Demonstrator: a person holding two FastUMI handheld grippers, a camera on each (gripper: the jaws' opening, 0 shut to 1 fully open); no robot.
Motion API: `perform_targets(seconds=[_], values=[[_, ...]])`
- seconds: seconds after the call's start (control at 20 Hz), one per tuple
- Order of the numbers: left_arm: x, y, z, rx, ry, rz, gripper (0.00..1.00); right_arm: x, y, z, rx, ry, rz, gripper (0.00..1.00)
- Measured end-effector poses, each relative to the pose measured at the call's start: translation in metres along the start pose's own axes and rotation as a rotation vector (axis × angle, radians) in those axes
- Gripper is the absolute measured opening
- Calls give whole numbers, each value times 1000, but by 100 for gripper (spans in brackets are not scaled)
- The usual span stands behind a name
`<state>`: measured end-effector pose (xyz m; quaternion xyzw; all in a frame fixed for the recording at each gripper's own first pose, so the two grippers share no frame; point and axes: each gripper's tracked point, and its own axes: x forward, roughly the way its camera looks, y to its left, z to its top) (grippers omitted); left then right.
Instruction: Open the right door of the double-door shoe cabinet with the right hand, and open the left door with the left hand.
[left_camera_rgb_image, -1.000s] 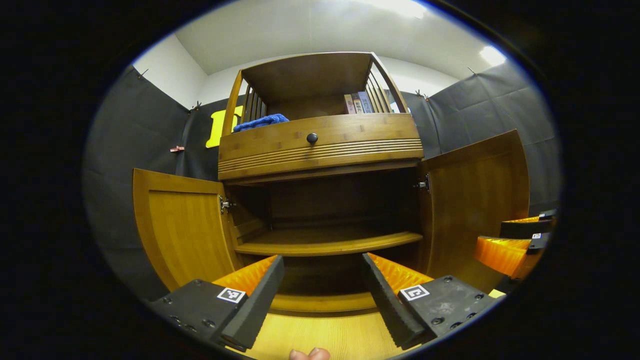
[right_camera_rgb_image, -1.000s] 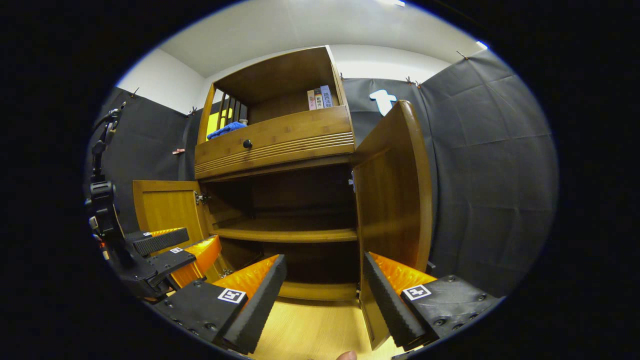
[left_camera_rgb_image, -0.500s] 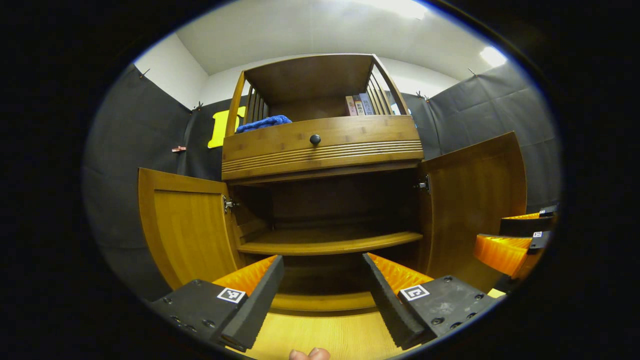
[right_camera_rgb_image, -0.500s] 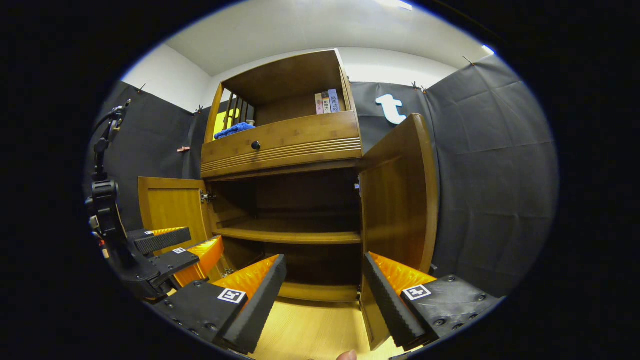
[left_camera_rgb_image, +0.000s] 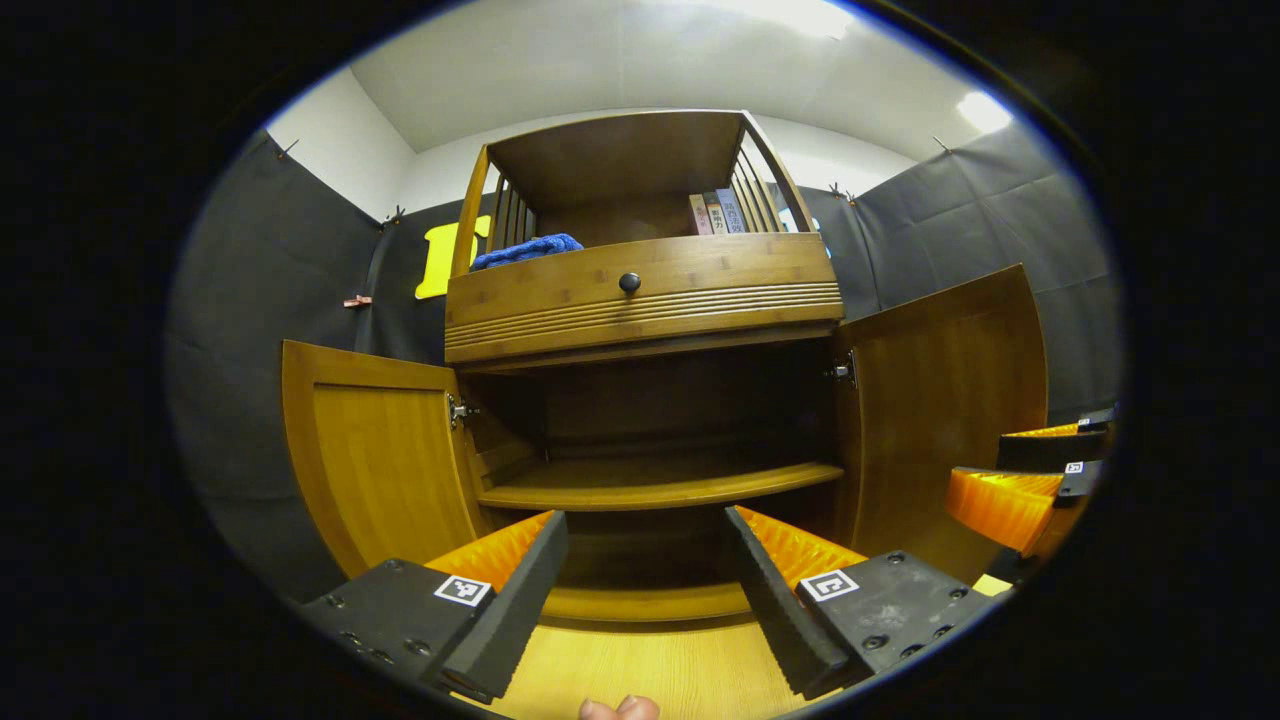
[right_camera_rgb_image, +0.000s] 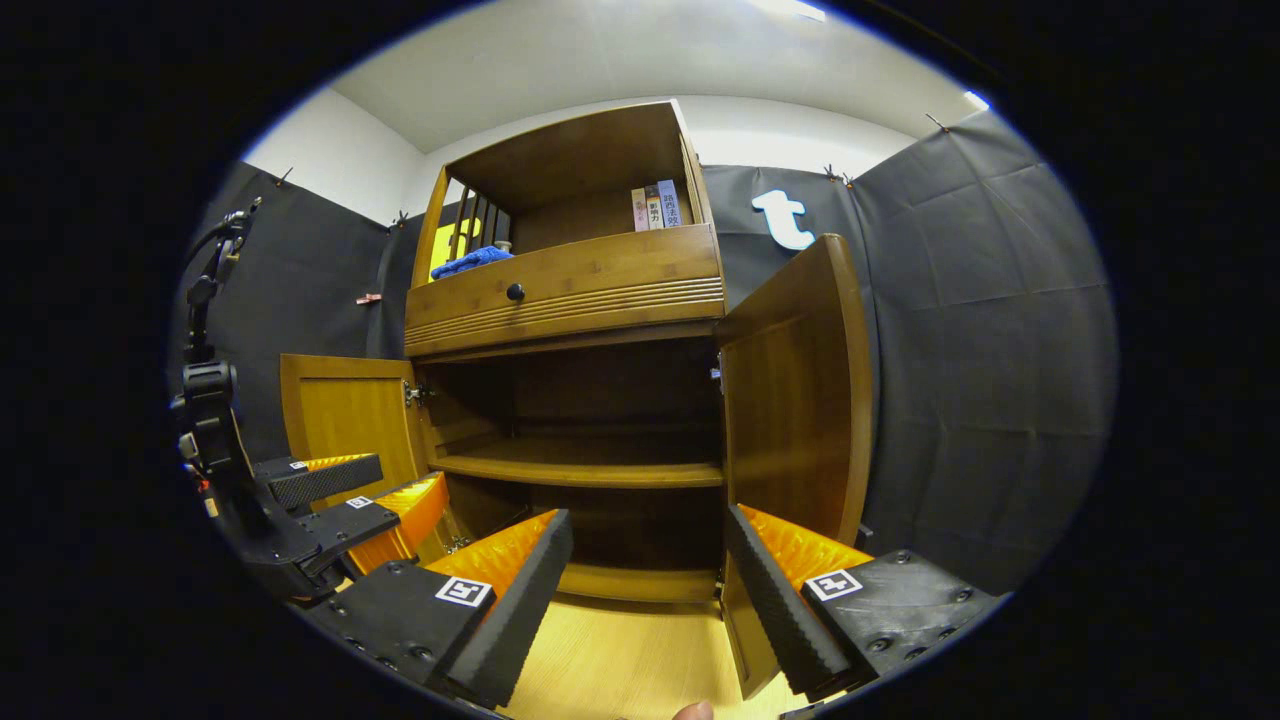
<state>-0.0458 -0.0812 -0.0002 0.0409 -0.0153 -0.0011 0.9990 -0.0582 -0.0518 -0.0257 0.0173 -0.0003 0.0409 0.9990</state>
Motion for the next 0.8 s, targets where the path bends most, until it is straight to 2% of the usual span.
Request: perform_targets(seconds=[0.8], values=[[1, 1, 1, 13, -5, 2, 100, -1, 1, 1, -6, -1, 4, 100]])
